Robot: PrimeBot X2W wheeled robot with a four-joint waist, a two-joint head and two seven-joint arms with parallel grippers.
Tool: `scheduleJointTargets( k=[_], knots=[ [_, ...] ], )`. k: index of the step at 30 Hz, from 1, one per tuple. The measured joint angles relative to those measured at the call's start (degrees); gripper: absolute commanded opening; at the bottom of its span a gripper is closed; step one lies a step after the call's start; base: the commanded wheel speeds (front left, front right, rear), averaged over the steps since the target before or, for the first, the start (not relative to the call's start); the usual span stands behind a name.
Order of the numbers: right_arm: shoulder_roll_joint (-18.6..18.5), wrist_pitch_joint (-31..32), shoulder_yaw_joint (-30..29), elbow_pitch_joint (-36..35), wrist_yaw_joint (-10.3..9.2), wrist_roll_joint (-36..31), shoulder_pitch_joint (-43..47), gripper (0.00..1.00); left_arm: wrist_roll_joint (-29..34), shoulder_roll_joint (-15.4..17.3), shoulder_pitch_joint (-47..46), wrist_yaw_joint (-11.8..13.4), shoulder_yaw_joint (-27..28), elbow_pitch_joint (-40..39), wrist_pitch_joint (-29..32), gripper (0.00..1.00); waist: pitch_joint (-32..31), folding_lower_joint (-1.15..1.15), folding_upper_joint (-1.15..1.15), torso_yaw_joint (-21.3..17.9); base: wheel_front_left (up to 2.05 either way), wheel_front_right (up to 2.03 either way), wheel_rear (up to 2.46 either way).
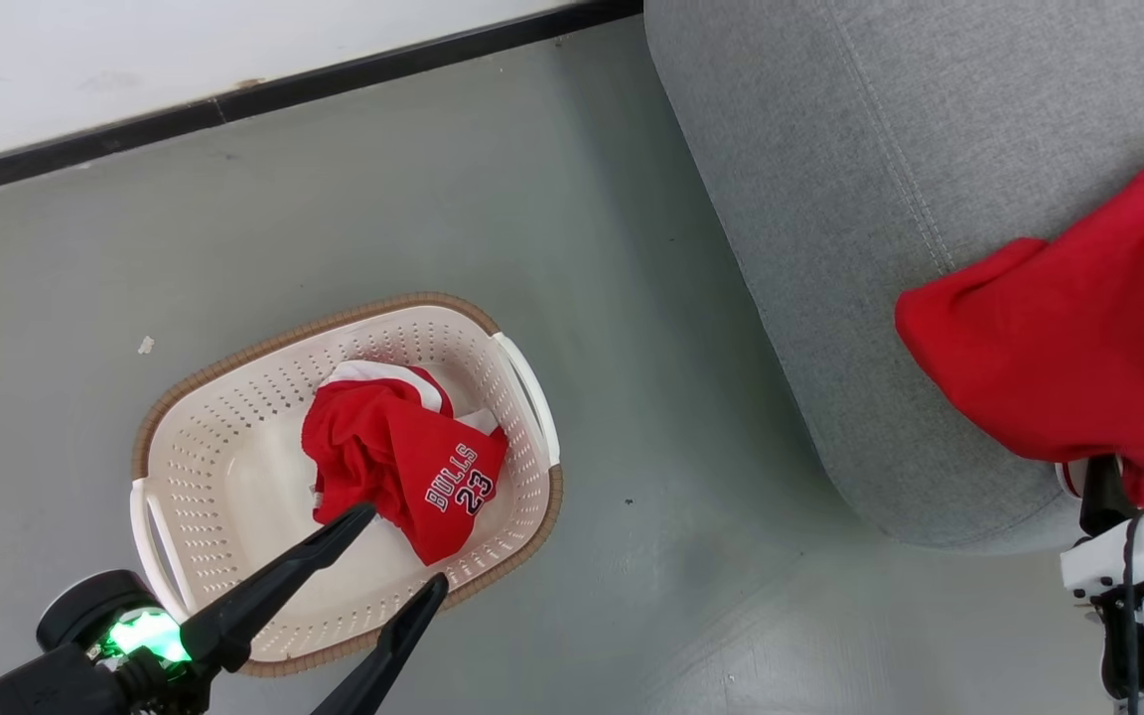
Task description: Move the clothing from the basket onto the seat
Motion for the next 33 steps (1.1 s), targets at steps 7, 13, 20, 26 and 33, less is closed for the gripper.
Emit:
scheduleJointTargets(
  k=[7,13,20,26,33],
  knots=[
    [-0.05,0.00,3.53,-0.01,-0.01,-0.44,1.39,1.00,-0.43,-1.33,-0.36,-0.45,-0.58,1.20,-0.07,1.00,-1.80,0.00,0.00,0.33,0.00,0.00,0.00],
    [-0.11,-0.37,6.65,-0.56,-0.01,0.32,2.61,1.00,-1.20,-3.02,-1.00,-0.46,-0.70,2.74,-0.08,1.00,-3.46,0.00,0.00,0.74,0.00,0.00,0.00],
    [-0.21,-0.40,11.92,-1.43,-0.01,0.85,3.53,1.00,-1.82,-5.02,-1.30,-0.48,-0.91,5.08,-0.33,1.00,-5.59,0.00,0.00,1.46,0.00,0.00,0.00],
    [-0.35,-0.40,18.06,-2.69,-0.01,1.41,3.56,1.00,-1.91,-7.30,-2.32,-0.41,-0.46,7.79,-0.48,1.00,-7.64,0.00,0.00,2.47,0.00,0.00,0.00],
    [-0.53,-0.40,23.29,-5.64,0.00,-0.59,3.21,1.00,-2.41,-9.82,-2.32,0.64,0.47,11.25,-0.49,1.00,-10.23,0.00,0.00,4.11,0.00,0.00,0.00]
  ],
)
